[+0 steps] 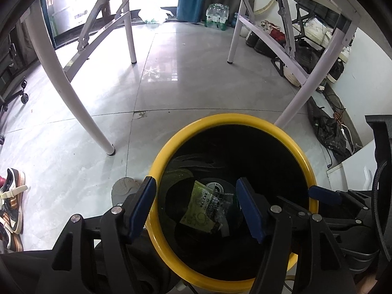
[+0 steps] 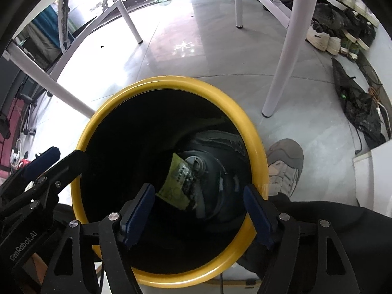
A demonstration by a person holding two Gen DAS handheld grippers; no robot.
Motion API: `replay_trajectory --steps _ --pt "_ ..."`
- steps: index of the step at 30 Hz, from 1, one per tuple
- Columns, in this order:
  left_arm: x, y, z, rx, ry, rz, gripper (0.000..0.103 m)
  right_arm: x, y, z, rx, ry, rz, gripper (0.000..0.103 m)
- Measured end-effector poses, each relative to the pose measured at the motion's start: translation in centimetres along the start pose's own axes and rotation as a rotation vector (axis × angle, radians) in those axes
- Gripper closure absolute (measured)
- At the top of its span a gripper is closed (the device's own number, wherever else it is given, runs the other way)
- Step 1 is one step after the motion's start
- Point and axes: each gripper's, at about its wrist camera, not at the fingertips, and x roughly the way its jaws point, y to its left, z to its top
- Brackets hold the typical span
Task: Collect trash
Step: 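Open both grippers to drop the bag and card into the bin, then raise both tools back up toward the table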
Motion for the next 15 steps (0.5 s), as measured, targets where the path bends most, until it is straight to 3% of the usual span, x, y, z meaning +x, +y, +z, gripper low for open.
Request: replay_trajectory --steps 5,15 --pt "-0.4 0.4 0.0 -0.004 -0.016 0.018 0.040 -0.6 0.0 0.0 0.021 -0.035 0.008 0.018" --pt "-2.6 1.6 0.0 -0.063 -0.078 -0.007 0.040 -3.0 0.4 0.2 0.010 -0.124 0.004 0.017"
